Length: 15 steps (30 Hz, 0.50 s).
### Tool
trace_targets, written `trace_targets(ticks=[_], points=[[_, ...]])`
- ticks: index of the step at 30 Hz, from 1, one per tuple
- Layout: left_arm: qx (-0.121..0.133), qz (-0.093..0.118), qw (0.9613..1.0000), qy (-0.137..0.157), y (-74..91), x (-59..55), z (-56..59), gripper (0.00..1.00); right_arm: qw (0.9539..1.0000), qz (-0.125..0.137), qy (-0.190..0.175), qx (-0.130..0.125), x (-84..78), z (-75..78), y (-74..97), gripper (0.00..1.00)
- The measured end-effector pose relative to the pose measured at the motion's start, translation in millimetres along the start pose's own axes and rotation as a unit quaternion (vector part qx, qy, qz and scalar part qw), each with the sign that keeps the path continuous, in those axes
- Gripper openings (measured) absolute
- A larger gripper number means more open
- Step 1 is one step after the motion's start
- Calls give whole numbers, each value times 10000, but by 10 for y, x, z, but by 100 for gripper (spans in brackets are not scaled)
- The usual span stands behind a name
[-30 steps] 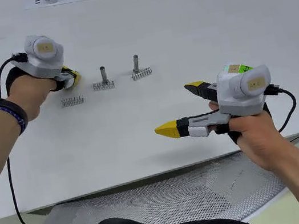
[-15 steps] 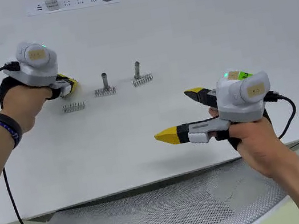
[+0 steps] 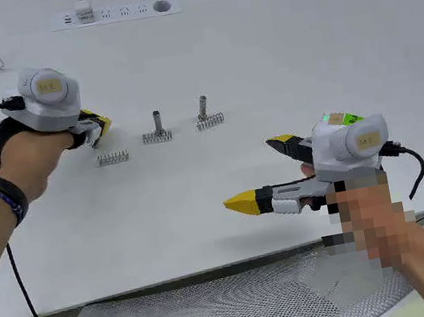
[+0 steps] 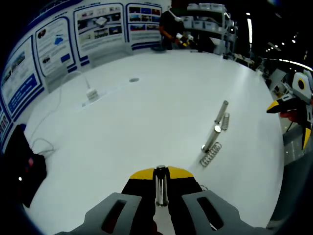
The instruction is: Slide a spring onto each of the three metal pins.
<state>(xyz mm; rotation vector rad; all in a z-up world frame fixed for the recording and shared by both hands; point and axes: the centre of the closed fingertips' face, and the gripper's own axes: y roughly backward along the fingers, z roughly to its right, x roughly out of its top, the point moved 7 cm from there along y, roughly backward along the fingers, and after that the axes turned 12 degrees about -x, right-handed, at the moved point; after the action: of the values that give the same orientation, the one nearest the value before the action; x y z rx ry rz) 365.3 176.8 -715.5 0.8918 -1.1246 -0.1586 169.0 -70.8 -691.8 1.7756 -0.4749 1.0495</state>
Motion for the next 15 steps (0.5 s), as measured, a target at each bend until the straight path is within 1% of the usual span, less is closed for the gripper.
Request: trace_targets(ticks=[5, 15], points=[[35, 62, 10000, 31, 54, -14, -2, 7, 10000, -10, -2, 24, -10, -18, -2, 93], [82, 109, 9999, 27, 145, -39, 5, 7, 10000, -10, 3, 30, -28, -23, 8, 93]])
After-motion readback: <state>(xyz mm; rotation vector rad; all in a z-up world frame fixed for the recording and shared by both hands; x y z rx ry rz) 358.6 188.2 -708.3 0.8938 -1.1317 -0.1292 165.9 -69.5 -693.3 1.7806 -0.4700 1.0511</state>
